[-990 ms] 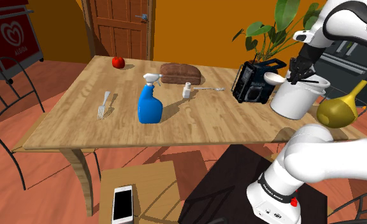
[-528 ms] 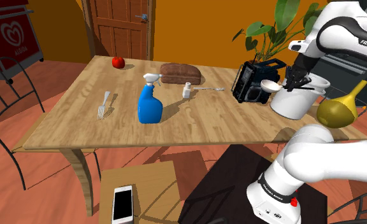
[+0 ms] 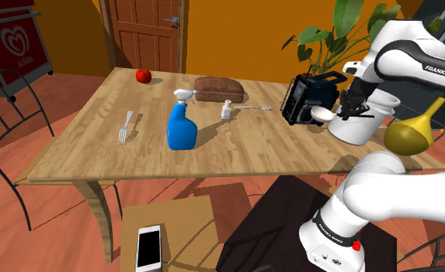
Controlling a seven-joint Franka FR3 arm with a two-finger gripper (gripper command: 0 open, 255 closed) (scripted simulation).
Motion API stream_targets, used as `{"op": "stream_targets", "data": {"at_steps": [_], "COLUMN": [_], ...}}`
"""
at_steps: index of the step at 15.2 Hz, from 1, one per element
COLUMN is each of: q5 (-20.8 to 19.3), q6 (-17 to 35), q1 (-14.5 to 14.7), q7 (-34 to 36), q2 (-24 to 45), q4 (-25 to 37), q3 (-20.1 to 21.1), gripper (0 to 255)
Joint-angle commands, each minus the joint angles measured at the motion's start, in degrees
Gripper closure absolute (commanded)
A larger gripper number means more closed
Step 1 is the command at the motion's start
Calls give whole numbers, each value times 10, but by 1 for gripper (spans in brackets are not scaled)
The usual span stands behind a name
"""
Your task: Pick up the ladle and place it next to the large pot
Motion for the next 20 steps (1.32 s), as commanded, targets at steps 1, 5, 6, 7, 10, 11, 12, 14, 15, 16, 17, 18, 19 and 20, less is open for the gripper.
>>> {"op": "stream_targets", "data": {"at_steps": [1,5,6,7,10,11,12,14,15,16,17,18,19,20], "q5": [-8,-25,-30,-34,-49,-54,-59,-70,-75,-81,-87,-93,-99,-105], "q6": [12,36,42,48,67,74,80,94,100,107,114,121,128,136], "q1": [-4,-10,-11,-13,-17,-18,-20,-22,-24,-25,-26,-27,-28,-29], "q7": [3,8,10,11,15,17,18,21,23,24,26,28,29,31], "q2": [-4,-8,-8,-9,-9,-9,-8,-7,-6,-4,-3,-1,1,3], "q4": [-16,-44,-50,-57,-76,-82,-88,-100,-106,-111,-117,-122,-127,-133], "q3": [-7,-25,-30,-35,-50,-55,-61,-72,-78,-84,-90,-96,-103,-109], "gripper": [255,255,255,255,255,255,255,255,255,255,255,255,255,255]}}
